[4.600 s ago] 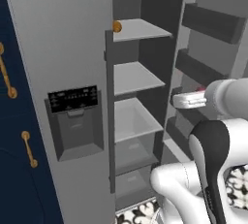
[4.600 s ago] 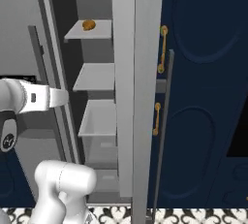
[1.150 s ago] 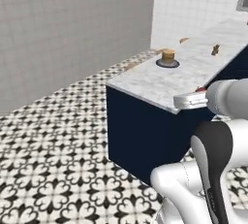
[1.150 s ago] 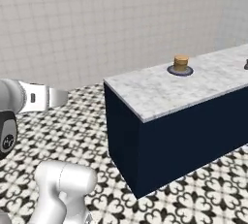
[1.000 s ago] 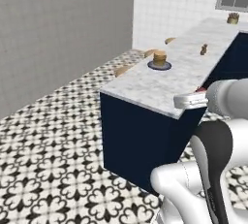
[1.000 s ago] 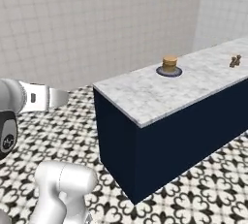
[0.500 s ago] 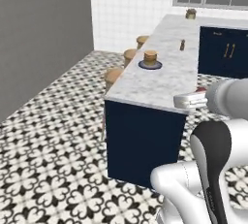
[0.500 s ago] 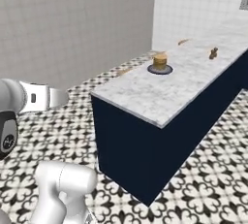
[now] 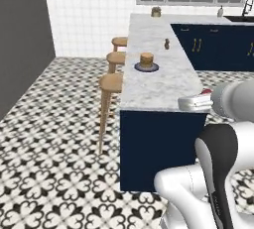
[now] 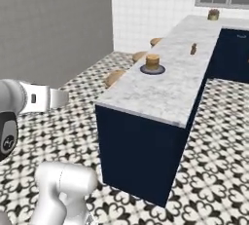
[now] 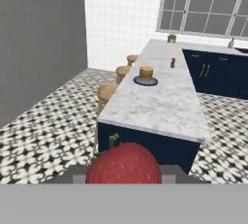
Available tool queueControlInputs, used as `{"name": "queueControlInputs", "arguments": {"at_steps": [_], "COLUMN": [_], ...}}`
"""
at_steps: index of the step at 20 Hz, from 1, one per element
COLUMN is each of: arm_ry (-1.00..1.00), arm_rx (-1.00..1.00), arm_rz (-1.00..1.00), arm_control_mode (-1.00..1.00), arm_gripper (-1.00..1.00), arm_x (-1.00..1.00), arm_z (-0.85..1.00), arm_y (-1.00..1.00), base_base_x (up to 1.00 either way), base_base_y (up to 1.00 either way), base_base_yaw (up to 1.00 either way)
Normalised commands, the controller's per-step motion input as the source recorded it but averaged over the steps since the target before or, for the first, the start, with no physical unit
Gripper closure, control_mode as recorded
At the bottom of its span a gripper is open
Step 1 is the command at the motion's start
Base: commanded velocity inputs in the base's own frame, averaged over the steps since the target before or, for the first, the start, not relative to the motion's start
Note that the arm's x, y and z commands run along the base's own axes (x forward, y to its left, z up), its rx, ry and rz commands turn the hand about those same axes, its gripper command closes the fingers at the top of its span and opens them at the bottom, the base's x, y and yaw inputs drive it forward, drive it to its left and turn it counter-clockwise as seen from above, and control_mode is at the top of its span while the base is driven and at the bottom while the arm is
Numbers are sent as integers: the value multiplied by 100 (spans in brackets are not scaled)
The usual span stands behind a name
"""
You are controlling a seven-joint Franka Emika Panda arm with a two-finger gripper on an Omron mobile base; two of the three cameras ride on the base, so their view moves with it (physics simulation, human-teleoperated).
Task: Take the strawberry from the fridge and place it on top of the pancake, located on the dining counter.
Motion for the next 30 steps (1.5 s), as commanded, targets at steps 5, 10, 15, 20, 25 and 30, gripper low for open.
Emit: {"name": "queueControlInputs", "arguments": {"at_steps": [5,10,15,20,25,30], "arm_ry": [0,0,0,0,0,0], "arm_rx": [0,0,0,0,0,0], "arm_rz": [0,0,0,0,0,0], "arm_control_mode": [100,100,100,100,100,100], "arm_gripper": [100,100,100,100,100,100], "arm_x": [0,0,0,0,0,0], "arm_z": [0,0,0,0,0,0], "arm_y": [0,0,0,0,0,0], "base_base_x": [27,17,30,24,19,15], "base_base_y": [95,100,100,100,100,100], "base_base_yaw": [-52,-53,-51,-51,-52,-52]}}
